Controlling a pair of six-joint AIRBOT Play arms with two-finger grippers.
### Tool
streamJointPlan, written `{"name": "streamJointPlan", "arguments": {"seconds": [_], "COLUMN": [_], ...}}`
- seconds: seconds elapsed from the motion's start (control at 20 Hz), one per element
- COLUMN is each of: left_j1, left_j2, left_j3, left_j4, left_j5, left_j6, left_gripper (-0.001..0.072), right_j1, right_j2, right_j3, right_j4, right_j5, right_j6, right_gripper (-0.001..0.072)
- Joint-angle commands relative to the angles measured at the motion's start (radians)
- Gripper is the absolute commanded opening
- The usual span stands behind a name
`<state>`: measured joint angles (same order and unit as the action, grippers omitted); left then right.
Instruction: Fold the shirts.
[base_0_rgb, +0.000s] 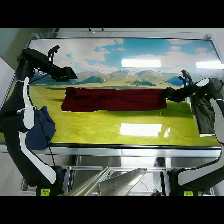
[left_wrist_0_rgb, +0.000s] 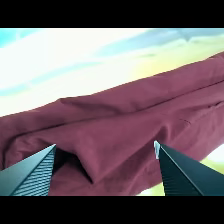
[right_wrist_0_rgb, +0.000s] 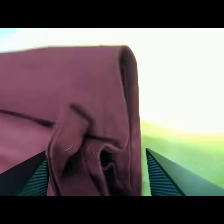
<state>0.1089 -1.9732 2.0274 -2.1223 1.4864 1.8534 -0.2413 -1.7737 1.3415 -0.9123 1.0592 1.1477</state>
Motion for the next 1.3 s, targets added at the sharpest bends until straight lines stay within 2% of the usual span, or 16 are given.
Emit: {"name": "streamJointPlan", "arguments": {"seconds": [0.0, 0.05, 0.1, 0.15, 0.2, 0.25, 0.35, 0.4, 0.7, 0.8, 0.95, 1.25], "left_j1": [0.0, 0.0, 0.0, -0.004, -0.014, -0.034, -0.097, -0.143, -0.484, -0.566, -0.628, -0.638], "left_j2": [0.03, 0.035, 0.041, 0.043, 0.043, 0.043, 0.026, 0.008, -0.156, -0.235, -0.316, -0.249], "left_j3": [-0.056, -0.072, -0.085, -0.089, -0.086, -0.087, -0.087, -0.087, -0.079, -0.011, 0.073, 0.03], "left_j4": [-0.003, -0.026, -0.071, -0.121, -0.149, -0.147, -0.147, -0.15, -0.148, -0.144, -0.143, -0.202], "left_j5": [0.007, 0.011, 0.011, 0.009, 0.009, 0.004, 0.002, -0.011, -0.253, -0.261, -0.266, -0.356], "left_j6": [-0.008, -0.008, -0.007, -0.005, -0.004, 0.0, 0.027, 0.017, -0.094, -0.127, -0.198, -0.193], "left_gripper": [0.0696, 0.0696, 0.0696, 0.0695, 0.0693, 0.0547, 0.0067, 0.002, 0.002, 0.002, 0.002, 0.002], "right_j1": [0.008, 0.016, 0.025, 0.031, 0.034, 0.035, 0.034, 0.033, 0.033, 0.034, 0.018, 0.019], "right_j2": [-0.054, -0.056, -0.056, -0.056, -0.056, -0.056, -0.045, -0.03, 0.16, 0.211, 0.261, 0.265], "right_j3": [0.003, 0.003, 0.004, 0.01, 0.018, 0.032, 0.071, 0.086, 0.145, 0.154, 0.179, 0.222], "right_j4": [0.055, 0.086, 0.124, 0.164, 0.195, 0.211, 0.21, 0.211, 0.241, 0.24, 0.241, 0.243], "right_j5": [0.075, 0.083, 0.084, 0.093, 0.104, 0.122, 0.188, 0.223, 0.341, 0.36, 0.364, 0.359], "right_j6": [-0.046, -0.081, -0.118, -0.158, -0.179, -0.183, -0.179, -0.175, -0.166, -0.164, -0.164, -0.165], "right_gripper": [0.0532, 0.04, 0.0306, 0.0119, 0.002, 0.0019, 0.0019, 0.0019, 0.0019, 0.0019, 0.0019, 0.0019]}}
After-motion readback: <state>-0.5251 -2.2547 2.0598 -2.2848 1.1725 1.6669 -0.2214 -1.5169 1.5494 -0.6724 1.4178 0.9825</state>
